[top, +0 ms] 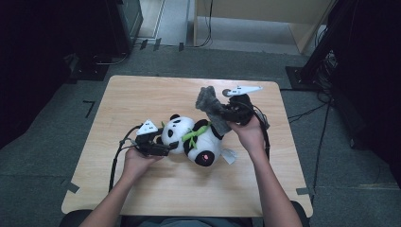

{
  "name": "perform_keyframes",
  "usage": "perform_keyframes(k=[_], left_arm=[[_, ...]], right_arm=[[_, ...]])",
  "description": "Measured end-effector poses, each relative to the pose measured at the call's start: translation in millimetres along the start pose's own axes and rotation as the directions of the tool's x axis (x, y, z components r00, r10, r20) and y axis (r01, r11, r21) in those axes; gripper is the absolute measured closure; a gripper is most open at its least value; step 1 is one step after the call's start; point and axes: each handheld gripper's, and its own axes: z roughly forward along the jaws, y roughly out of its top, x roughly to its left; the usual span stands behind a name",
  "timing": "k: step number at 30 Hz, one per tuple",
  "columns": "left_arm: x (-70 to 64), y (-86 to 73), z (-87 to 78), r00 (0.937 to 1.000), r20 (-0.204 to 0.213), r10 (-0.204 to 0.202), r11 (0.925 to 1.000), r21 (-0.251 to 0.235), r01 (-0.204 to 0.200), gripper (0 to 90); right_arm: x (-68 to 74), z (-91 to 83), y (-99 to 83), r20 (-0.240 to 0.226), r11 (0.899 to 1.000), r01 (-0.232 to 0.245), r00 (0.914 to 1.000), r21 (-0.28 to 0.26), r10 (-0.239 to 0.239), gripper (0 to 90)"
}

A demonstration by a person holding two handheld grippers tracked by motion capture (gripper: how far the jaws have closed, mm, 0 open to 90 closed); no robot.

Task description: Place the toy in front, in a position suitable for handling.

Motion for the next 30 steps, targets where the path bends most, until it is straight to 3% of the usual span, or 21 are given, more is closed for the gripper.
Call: perform_keyframes(k=[6, 10, 15, 20, 26, 30], left_arm=[[-3.5, 2.6, -2.9, 0.9998, -0.022, -0.004, 0.9998, 0.021, 0.004, 24.8], [-5.4, 3.7, -5.0, 0.9997, -0.024, 0.000, 0.9995, 0.031, 0.001, 31.2], [-10.0, 3.6, -6.1, 0.9993, -0.036, 0.000, 0.9995, 0.032, 0.001, 33.3], [-11.8, 1.2, -6.9, 0.9987, -0.050, -0.003, 0.9999, 0.013, 0.003, 33.3], [-11.6, -2.2, -7.2, 0.9986, -0.051, -0.013, 0.9999, 0.003, 0.013, 33.4], [-10.8, -2.3, -6.8, 0.9987, -0.046, -0.020, 0.9998, 0.008, 0.020, 34.1]], right_arm=[[24.0, 28.0, 18.0, -0.082, 0.998, 0.062, 0.9948, 0.017, -0.061, 77.1], [32.5, 39.7, 21.9, -0.118, 0.996, 0.079, 0.9902, 0.033, -0.075, 77.2], [51.3, 61.2, 26.4, -0.201, 0.994, 0.100, 0.9753, 0.033, -0.092, 77.1], [65.4, 84.0, 22.7, -0.242, 0.989, 0.134, 0.9637, 0.069, -0.114, 77.1], [65.9, 106.2, 13.0, -0.249, 0.981, 0.144, 0.9626, 0.132, -0.108, 76.8], [64.9, 107.9, 11.9, -0.213, 0.975, 0.170, 0.9674, 0.141, -0.138, 76.9]])
